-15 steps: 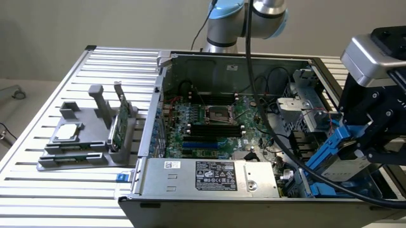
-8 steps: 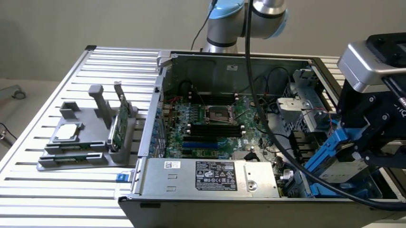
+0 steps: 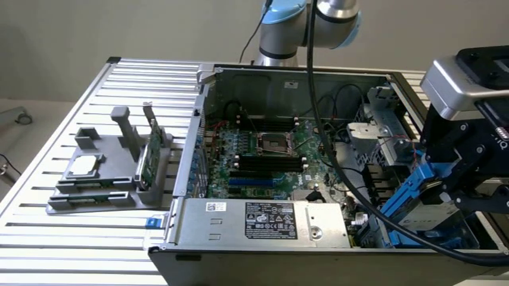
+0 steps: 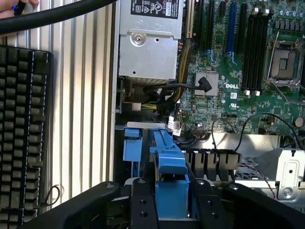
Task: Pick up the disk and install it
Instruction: 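Insert the disk into the insertion slot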
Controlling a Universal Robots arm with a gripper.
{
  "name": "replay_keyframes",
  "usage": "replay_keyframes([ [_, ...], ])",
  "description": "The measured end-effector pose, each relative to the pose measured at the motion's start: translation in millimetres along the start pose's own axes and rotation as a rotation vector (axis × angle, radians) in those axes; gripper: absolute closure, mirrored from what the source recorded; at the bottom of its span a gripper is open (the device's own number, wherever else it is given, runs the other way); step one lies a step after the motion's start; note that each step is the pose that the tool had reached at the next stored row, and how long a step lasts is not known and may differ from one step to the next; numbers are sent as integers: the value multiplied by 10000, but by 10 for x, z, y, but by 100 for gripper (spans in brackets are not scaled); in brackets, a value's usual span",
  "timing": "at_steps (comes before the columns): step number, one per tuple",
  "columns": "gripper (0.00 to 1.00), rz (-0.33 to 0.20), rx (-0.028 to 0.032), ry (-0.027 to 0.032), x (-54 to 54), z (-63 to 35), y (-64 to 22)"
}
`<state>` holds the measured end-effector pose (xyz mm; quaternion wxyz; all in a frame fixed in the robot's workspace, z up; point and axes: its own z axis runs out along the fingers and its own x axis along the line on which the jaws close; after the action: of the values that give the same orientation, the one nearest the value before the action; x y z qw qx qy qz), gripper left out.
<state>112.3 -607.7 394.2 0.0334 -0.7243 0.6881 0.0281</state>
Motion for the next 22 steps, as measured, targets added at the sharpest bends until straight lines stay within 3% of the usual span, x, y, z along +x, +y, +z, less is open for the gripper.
replay_keyframes([
  [9,67,-10,0,-7,-1,3,-1],
  [12,48,-9,0,-7,0,1,-1],
  [14,48,-8,0,-7,0,1,0],
  [15,42,-8,0,-7,0,1,0],
  [22,42,-8,1,-17,-4,-45,-1],
])
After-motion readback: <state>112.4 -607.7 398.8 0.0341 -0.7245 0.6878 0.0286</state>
